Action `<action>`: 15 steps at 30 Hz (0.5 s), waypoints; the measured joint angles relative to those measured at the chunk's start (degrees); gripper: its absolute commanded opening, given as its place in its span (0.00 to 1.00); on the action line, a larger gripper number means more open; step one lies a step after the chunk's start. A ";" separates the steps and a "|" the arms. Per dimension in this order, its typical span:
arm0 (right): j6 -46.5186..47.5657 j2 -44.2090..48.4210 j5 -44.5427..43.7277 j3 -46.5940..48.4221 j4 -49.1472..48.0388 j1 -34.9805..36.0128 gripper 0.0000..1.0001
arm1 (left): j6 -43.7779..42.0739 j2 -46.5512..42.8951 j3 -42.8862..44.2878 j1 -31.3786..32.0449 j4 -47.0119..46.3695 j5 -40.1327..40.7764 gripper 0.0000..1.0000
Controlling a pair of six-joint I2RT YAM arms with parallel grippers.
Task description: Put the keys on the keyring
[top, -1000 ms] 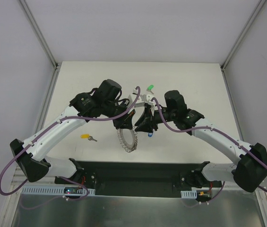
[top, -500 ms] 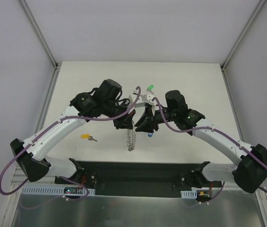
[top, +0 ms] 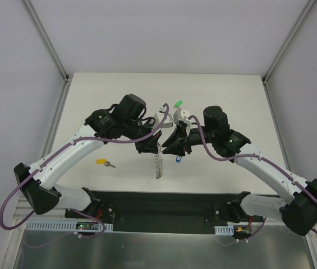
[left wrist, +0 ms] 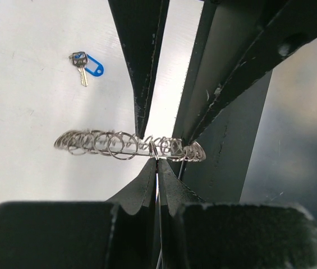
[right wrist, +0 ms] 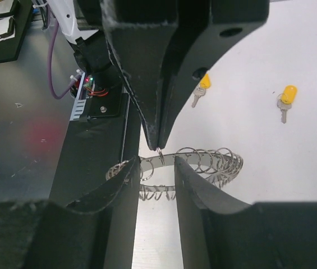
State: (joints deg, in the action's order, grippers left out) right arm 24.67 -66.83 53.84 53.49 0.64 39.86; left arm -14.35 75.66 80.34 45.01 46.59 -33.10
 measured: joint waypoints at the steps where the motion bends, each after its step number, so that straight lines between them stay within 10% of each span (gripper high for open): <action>1: -0.02 0.13 0.26 0.13 0.00 0.00 0.34 | -0.02 0.07 0.00 0.00 0.00 -0.09 0.00; 15: 0.35 -0.96 1.73 2.49 0.02 1.07 0.31 | -0.02 0.09 0.31 0.00 0.13 -2.91 0.00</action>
State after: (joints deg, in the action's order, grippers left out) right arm 25.02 -67.79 55.57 55.99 0.67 40.93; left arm -14.37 75.75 80.64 45.01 46.72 -36.01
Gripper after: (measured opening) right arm 0.321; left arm 0.003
